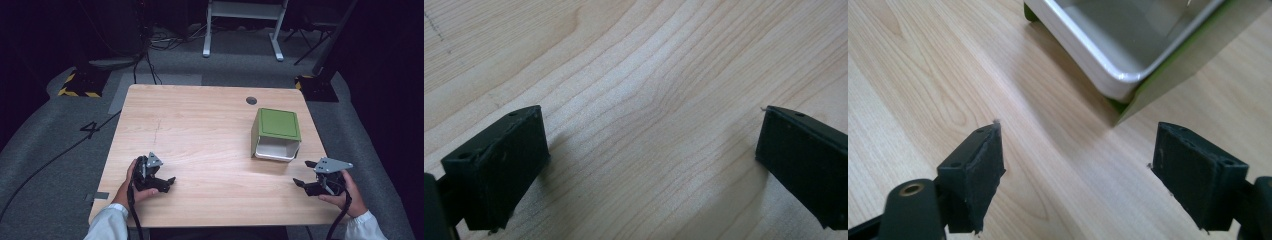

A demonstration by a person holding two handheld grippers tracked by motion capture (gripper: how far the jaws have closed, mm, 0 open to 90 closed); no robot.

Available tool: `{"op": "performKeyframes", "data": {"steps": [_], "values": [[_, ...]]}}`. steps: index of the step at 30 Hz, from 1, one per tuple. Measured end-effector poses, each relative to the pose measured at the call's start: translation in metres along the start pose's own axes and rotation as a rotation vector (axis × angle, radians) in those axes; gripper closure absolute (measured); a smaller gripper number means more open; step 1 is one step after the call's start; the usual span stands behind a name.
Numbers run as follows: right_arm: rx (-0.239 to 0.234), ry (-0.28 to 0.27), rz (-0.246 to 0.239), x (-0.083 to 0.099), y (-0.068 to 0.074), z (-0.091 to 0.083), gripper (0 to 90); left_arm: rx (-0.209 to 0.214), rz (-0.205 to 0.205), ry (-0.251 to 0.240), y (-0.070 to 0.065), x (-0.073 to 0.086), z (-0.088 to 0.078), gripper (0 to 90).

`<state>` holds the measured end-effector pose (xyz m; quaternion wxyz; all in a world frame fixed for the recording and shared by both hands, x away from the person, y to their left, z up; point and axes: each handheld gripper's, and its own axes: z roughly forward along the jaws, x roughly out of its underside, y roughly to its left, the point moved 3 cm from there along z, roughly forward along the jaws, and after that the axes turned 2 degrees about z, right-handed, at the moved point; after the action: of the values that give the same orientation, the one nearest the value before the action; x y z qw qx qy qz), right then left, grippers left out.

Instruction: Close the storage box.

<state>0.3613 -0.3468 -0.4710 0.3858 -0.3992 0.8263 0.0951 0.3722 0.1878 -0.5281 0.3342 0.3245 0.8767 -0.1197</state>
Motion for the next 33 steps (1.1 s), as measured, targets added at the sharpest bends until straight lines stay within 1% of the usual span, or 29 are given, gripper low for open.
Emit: {"op": "performKeyframes", "data": {"steps": [4, 6, 8, 13, 16, 17, 19, 26, 33], "values": [[0.005, 0.011, 0.049, 0.017, -0.006, 0.007, 20.8, 0.0, 0.001, 0.002, 0.0, 0.0, 0.0, 0.4], [0.014, 0.021, 0.076, 0.024, -0.009, 0.011, 20.8, 0.0, -0.001, 0.0, 0.0, 0.0, 0.0, 0.5], [0.019, 0.019, 0.096, 0.031, -0.013, 0.015, 20.5, -0.001, 0.004, 0.002, 0.0, 0.0, 0.0, 0.4], [0.033, 0.014, 0.18, 0.045, -0.021, 0.022, 19.5, -0.001, 0.004, 0.002, 0.0, 0.0, 0.0, 0.4], [0.041, 0.012, 0.228, 0.051, -0.025, 0.026, 15.8, -0.002, 0.005, 0.002, 0.0, 0.0, 0.0, 0.4], [0.033, 0.006, 0.25, 0.053, -0.026, 0.026, 16.0, -0.001, 0.005, 0.002, 0.0, 0.0, 0.0, 0.4], [0.033, 0.007, 0.26, 0.053, -0.027, 0.025, 15.9, -0.001, 0.006, 0.002, 0.0, 0.0, 0.0, 0.4], [0.038, -0.007, 0.27, 0.054, -0.026, 0.027, 14.7, -0.001, 0.004, 0.002, 0.0, 0.0, 0.0, 0.5], [0.042, -0.007, 0.27, 0.054, -0.026, 0.028, 14.7, -0.001, 0.004, 0.0, 0.0, 0.0, 0.0, 0.5]]}}
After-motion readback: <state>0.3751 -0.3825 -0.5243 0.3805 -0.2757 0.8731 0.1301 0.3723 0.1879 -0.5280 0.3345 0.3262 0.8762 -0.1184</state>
